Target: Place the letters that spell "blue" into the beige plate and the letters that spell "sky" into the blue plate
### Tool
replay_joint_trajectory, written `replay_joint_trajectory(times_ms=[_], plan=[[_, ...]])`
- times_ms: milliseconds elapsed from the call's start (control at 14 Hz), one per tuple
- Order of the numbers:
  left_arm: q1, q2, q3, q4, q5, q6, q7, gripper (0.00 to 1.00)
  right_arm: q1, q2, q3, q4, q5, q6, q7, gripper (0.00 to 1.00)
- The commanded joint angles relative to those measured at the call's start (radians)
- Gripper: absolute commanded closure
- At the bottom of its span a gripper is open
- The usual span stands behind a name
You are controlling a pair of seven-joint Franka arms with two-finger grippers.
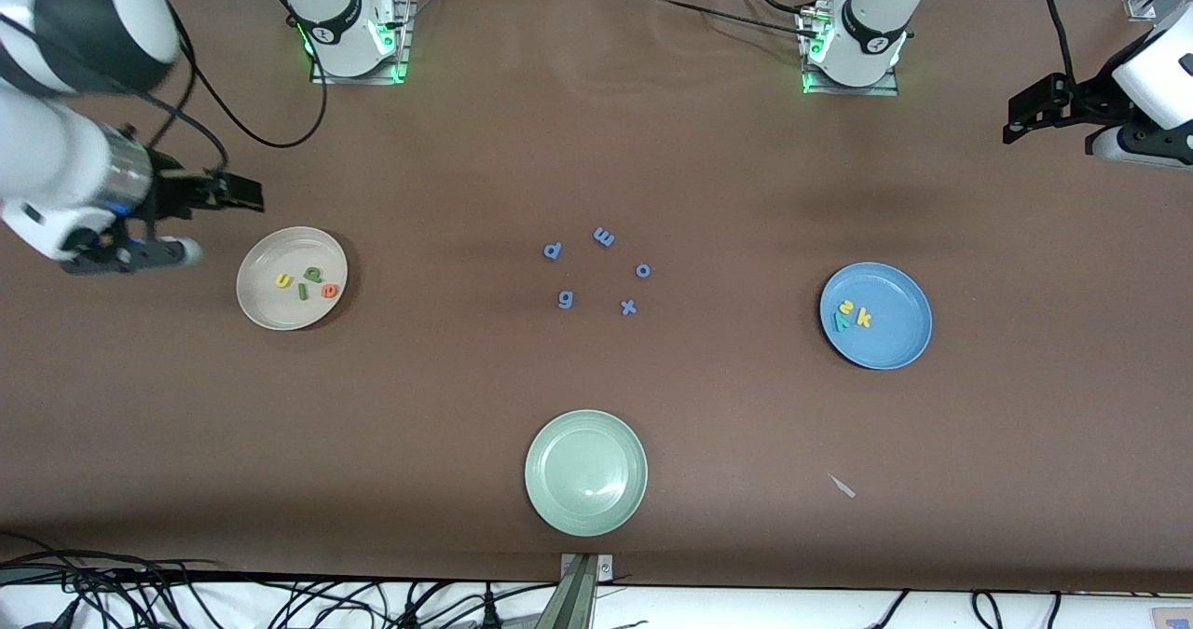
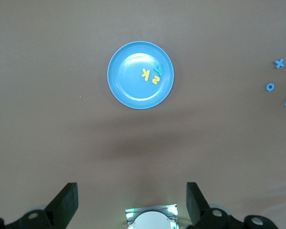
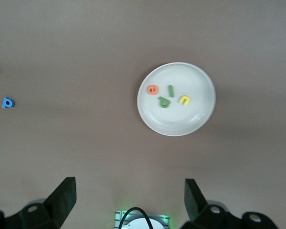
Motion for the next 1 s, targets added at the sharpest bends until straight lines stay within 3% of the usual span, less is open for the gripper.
replay_joint_trajectory(times_ms=[0, 931], plan=[[-0.007, 0.017, -0.007, 0.041, 0.029, -0.030, -0.006, 0.00, -0.033, -0.071, 0.051, -0.043, -0.068, 0.025, 0.020, 0.00], [-0.013, 0.046, -0.007, 0.081, 0.029, -0.027, -0.005, 0.00, -0.081, -0.069, 0.037, -0.028, -0.056, 0.080, 0.044, 0.00]])
